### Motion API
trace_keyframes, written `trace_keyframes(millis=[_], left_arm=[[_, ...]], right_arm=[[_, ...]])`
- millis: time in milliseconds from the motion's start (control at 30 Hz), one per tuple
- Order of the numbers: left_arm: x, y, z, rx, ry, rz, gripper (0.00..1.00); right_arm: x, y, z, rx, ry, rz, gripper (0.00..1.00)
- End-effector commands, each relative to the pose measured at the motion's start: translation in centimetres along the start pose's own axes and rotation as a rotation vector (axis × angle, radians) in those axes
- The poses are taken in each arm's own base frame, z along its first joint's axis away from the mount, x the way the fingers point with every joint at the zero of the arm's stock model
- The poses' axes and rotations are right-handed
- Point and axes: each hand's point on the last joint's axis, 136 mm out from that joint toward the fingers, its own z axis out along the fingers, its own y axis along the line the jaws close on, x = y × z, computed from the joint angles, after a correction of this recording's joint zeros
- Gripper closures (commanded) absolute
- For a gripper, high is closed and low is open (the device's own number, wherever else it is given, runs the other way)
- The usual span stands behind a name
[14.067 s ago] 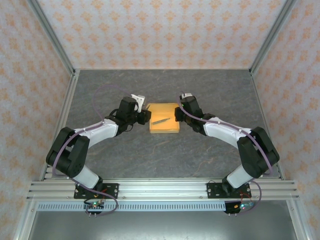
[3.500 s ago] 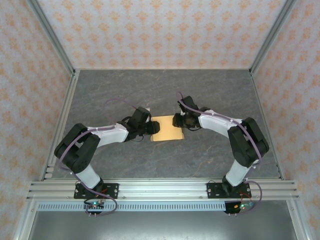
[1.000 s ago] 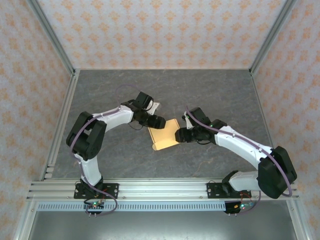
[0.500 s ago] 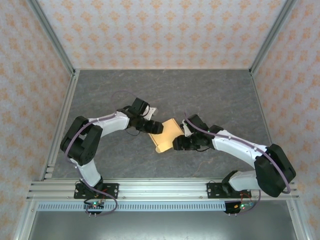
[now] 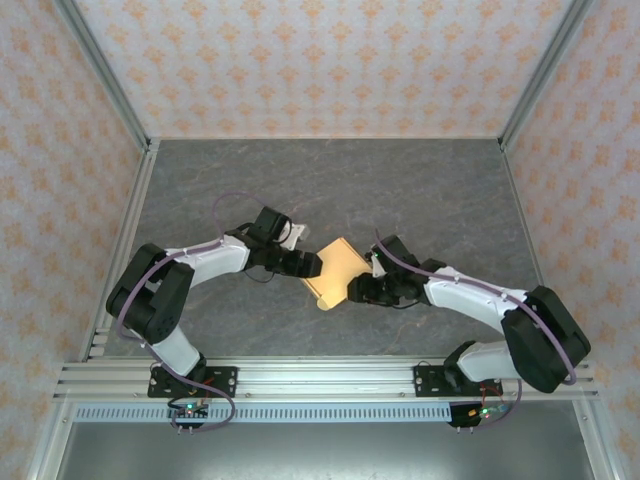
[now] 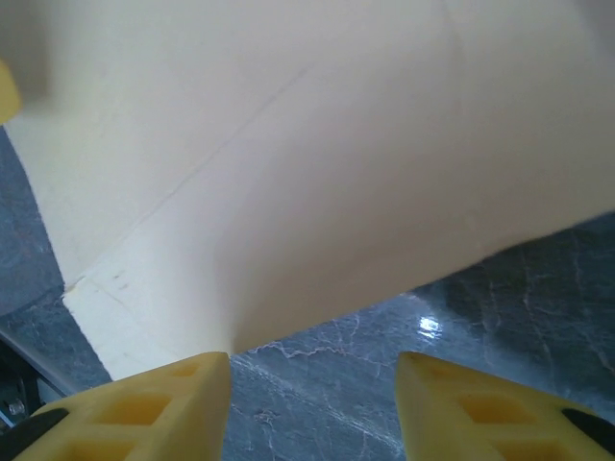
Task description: Fold the paper box
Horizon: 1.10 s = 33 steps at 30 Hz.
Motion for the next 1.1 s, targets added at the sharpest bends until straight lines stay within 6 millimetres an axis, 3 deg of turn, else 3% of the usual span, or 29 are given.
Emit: trace_keyframes(millis=[0,167,300,500,767,1067], left_arm=[[0.1,-0.6,-0.7,0.014,-0.012,0.03,0.22],[0.7,-0.3,-0.5,0.01,-0.008,0.022,0.22],[0.9,-0.9,-0.3,0.02,-0.007,0.032,0.22],[0.8,-0.5,-0.1,-0.015,-0.021,0.04,0.21],[-0.7,-0.5,-0.6,-0.039,-0.058,0.054,0.15],[-2.7,-0.9,-0.7,-0.018,-0.076,0.057,0.17]], right_arm=[[-1.8,1.3,-0.3,-0.088,-0.059,0.03,0.53],[-4.0,1.7,-0.6,-0.178,-0.101,0.07,0.58],[-5.4,0.9,-0.4,-0.172,-0.113,0.086,0.63],[-7.0,0.7,-0.3,-0.18,-0.126,0.085,0.63],[-6.3,0.3,-0.3,-0.195,-0.122,0.103,0.51],[-5.6,0.0,-0.2,-0.221,-0.128,0.128,0.53]])
